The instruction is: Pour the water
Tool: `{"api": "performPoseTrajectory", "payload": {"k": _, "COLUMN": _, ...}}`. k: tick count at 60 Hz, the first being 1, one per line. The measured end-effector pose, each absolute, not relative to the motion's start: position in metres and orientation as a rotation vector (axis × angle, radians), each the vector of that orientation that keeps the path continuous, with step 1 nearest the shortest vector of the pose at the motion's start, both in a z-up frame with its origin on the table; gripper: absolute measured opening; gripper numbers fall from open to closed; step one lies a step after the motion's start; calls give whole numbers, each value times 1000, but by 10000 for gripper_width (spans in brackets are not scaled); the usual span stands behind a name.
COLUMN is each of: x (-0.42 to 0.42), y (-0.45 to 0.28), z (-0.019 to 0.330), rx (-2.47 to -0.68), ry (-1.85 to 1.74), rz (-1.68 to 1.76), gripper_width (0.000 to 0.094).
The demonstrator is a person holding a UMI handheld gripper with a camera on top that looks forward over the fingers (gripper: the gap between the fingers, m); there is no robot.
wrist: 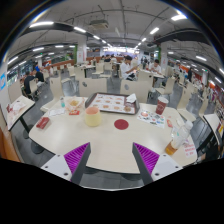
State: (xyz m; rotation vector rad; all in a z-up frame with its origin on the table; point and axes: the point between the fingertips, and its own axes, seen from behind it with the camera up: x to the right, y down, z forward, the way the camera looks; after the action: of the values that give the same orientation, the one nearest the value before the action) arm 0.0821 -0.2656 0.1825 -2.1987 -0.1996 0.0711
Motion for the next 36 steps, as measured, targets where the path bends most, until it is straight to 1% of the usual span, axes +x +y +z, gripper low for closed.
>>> {"api": "performPoseTrajectory", "payload": {"k": 11, "x": 166, "y": -271, "z": 145, "rx": -2208, "ry": -143, "rz": 35, "gripper_width": 845}}
{"api": "performPoseTrajectory", "payload": {"k": 24, "x": 295, "y": -258, "z": 96, "rx": -2170, "ry": -79, "rz": -102, "gripper_width": 852}}
{"api": "performPoseTrajectory", "payload": {"k": 29, "x": 331, "y": -241, "z": 85, "rx": -2151, "ry": -19, "rz": -95, "gripper_width": 849}}
{"api": "performPoseTrajectory", "payload": {"k": 36, "x": 370, "y": -209, "z": 80, "rx": -2106, "ry": 58, "rz": -78, "gripper_width": 851}}
